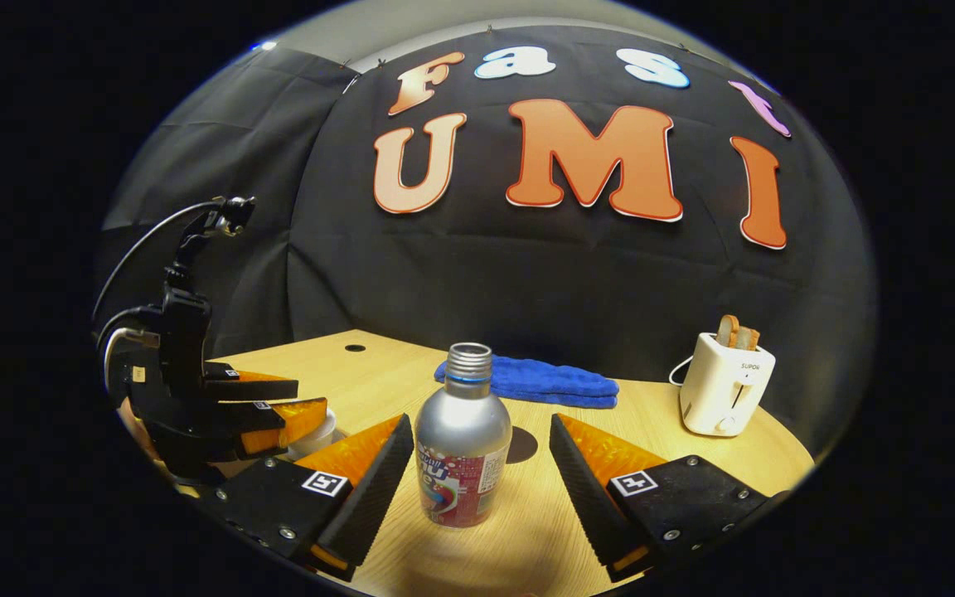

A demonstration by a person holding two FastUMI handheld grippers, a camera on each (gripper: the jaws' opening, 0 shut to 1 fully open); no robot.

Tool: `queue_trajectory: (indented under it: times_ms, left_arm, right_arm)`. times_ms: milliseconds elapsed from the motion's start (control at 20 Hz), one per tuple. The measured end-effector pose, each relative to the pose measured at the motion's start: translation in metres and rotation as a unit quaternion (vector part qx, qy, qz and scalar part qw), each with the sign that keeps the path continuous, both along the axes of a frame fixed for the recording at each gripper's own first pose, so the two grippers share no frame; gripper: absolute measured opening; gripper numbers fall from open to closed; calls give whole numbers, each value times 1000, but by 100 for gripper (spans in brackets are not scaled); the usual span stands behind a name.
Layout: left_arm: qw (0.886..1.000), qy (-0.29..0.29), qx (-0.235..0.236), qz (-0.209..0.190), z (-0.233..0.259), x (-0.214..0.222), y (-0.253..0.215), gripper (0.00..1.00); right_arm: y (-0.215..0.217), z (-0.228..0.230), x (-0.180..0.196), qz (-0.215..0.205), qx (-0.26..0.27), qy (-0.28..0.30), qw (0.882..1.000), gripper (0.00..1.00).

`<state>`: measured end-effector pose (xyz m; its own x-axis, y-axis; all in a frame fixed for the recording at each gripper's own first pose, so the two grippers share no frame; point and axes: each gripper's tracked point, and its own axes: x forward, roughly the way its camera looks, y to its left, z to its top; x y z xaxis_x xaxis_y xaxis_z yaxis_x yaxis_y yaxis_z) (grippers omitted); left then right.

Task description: Open the teacup lid with one hand, grasp the water bottle and pour water into the teacup with the other hand; after pouring, place the water bottle on the coaster and then close the teacup lid.

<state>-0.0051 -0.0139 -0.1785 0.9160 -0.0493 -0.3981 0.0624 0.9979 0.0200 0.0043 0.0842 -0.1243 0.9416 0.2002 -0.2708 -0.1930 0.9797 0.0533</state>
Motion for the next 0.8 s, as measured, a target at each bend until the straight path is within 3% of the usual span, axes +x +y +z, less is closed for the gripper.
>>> queue_trajectory:
  times_ms: [250,300,450,500,800]
  left_arm:
    - [1000,-3,7,-10,0,2,-4,40]
    - [1000,-6,8,-8,3,2,-3,43]
    - [1000,-16,-3,0,2,4,-1,29]
    - [1000,-26,-10,2,7,6,-2,32]
    - [997,-73,0,18,37,8,10,32]
  right_arm:
    - [6,-12,0,7,2,19,1000,99]
    - [7,-15,1,8,2,22,1000,99]
    - [10,-23,2,13,1,33,999,99]
    - [12,-26,3,14,1,38,999,99]
    - [20,-48,4,22,2,75,997,99]
